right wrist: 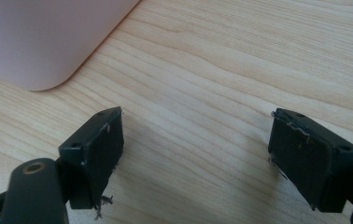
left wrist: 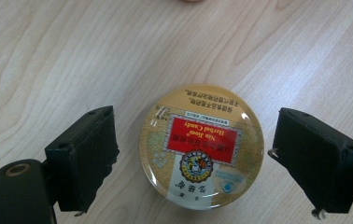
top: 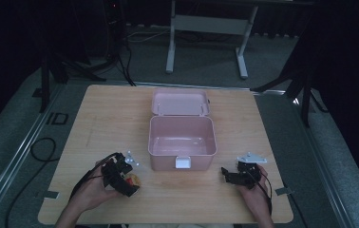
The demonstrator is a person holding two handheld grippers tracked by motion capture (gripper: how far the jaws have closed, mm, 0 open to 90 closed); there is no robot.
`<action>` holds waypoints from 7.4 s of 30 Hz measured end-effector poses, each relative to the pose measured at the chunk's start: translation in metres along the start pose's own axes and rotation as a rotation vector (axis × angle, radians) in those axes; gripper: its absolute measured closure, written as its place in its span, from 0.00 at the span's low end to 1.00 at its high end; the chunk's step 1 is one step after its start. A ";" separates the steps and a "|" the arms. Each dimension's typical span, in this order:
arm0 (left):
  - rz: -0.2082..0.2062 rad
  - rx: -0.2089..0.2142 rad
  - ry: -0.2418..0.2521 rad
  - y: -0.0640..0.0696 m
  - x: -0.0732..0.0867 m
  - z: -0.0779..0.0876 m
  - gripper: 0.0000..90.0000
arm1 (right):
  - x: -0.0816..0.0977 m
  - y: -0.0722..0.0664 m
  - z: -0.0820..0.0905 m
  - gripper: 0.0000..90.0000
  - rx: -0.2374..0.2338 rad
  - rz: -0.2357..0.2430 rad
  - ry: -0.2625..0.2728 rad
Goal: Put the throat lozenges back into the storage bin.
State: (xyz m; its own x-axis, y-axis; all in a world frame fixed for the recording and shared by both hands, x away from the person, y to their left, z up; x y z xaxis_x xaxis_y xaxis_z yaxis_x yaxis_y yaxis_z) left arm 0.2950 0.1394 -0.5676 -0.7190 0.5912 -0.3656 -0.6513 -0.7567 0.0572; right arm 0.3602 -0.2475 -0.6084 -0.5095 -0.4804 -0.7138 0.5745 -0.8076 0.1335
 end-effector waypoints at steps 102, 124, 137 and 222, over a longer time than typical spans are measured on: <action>-0.096 -0.096 -0.162 -0.014 -0.014 0.019 0.23 | 0.000 0.000 0.000 0.20 0.000 0.000 0.001; -0.101 -0.068 -0.164 -0.017 -0.019 0.029 0.23 | 0.000 0.000 0.000 0.20 0.000 0.000 0.001; -0.106 -0.062 -0.166 -0.018 -0.023 0.037 0.23 | 0.000 0.000 0.000 0.20 0.000 0.000 0.001; -0.146 -0.060 -0.123 -0.027 -0.073 0.097 0.23 | 0.000 0.000 0.000 0.20 0.000 -0.002 0.001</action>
State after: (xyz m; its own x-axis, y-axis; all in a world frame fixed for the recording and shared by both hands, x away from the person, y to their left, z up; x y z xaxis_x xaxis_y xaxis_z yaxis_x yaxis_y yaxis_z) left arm 0.3417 0.1439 -0.4519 -0.6446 0.7227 -0.2495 -0.7378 -0.6735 -0.0448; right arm 0.3602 -0.2473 -0.6083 -0.5099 -0.4789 -0.7146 0.5738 -0.8083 0.1322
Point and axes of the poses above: each handheld gripper's, and its own axes: z roughly backward along the jaws, x roughly out of its underside, y roughly to its right, the point moved 7 cm from there along -z, roughly forward along the jaws, and after that the axes turned 10 degrees about z, right-handed, at the moved point
